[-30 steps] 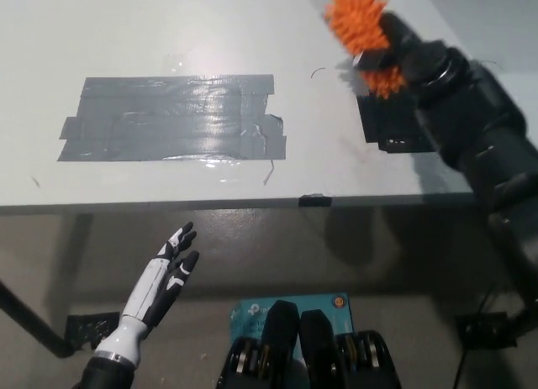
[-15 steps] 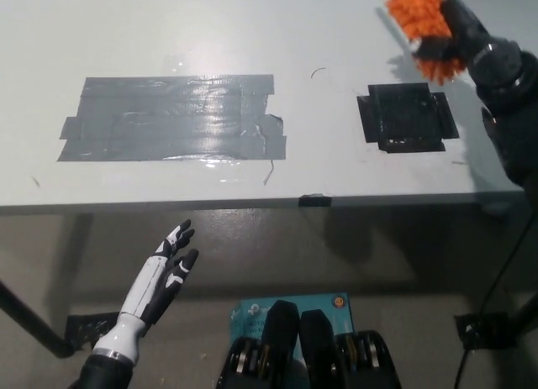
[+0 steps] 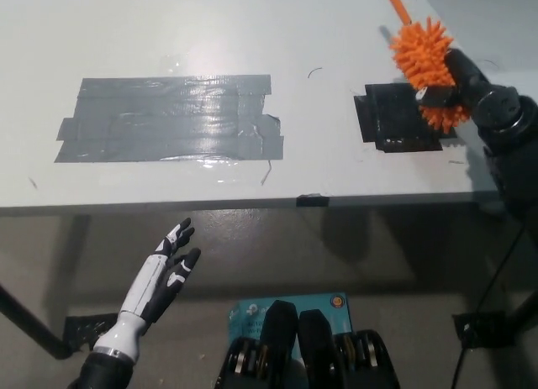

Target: A person hands an oraange duster to the robot and the robot grabs it with its right hand and places it on the black marked spot infron tof it on the desk

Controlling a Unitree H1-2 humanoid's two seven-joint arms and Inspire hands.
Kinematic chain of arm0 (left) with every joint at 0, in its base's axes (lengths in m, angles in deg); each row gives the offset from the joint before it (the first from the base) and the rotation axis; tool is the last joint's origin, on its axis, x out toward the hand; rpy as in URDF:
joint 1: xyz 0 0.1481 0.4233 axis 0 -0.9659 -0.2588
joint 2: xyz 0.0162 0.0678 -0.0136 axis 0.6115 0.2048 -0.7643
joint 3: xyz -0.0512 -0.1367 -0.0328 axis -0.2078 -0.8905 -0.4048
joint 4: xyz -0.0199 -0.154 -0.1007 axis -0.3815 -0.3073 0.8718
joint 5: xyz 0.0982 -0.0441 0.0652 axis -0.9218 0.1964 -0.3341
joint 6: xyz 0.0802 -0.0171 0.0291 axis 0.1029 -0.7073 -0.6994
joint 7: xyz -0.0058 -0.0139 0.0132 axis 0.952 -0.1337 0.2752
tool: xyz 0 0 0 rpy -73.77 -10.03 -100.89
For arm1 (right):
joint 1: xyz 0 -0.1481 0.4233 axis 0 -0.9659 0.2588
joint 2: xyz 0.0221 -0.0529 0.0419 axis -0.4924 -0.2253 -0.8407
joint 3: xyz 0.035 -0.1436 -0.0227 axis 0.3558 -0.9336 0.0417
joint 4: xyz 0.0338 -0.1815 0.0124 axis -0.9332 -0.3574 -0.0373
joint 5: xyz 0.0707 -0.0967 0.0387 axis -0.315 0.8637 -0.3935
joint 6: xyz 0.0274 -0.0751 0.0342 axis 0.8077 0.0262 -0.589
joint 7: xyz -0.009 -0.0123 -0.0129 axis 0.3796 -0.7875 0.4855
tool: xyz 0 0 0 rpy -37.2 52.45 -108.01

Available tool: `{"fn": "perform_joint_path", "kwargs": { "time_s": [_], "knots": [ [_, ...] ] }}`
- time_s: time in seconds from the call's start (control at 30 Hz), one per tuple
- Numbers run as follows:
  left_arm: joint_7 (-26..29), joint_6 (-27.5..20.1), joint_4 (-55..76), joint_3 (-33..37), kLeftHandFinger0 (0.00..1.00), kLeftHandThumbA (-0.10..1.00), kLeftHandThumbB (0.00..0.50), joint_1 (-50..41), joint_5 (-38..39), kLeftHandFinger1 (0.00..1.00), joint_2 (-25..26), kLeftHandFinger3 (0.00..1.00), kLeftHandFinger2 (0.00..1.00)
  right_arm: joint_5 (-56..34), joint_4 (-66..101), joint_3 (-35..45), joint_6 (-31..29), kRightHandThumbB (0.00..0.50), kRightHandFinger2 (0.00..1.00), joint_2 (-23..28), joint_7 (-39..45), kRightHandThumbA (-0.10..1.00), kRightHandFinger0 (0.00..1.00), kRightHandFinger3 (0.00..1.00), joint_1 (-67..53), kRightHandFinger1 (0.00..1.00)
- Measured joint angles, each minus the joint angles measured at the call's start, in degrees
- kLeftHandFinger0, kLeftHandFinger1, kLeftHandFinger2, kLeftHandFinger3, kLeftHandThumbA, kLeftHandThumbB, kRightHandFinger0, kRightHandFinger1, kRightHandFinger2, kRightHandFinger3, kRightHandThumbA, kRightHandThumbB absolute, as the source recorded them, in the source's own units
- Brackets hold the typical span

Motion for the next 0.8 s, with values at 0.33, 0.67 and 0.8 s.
{"fn": "perform_joint_path", "kwargs": {
  "time_s": [0.33,0.67,0.8],
  "knots": [
    [-0.01,0.02,-0.05,-0.06,0.88,0.91,0.151,0.09,0.20,1.00,0.01,1.00,1.00,-0.27,-5.11,-1.42,0.35,0.379,1.00,-0.81,4.92,0.72,1.00,1.00,1.03,1.00],
    [0.01,0.00,-0.85,-0.03,0.88,0.89,0.165,0.15,0.05,1.00,0.01,1.00,1.00,-0.04,-2.89,-1.12,0.83,0.395,1.00,-0.73,4.34,0.78,1.00,1.00,0.53,1.00],
    [0.01,0.00,-0.95,-0.04,0.89,0.89,0.162,0.32,0.05,1.00,0.01,1.00,1.00,-0.23,1.16,1.79,1.08,0.387,1.00,-0.56,2.11,0.79,1.00,1.00,0.21,1.00]
  ]
}}
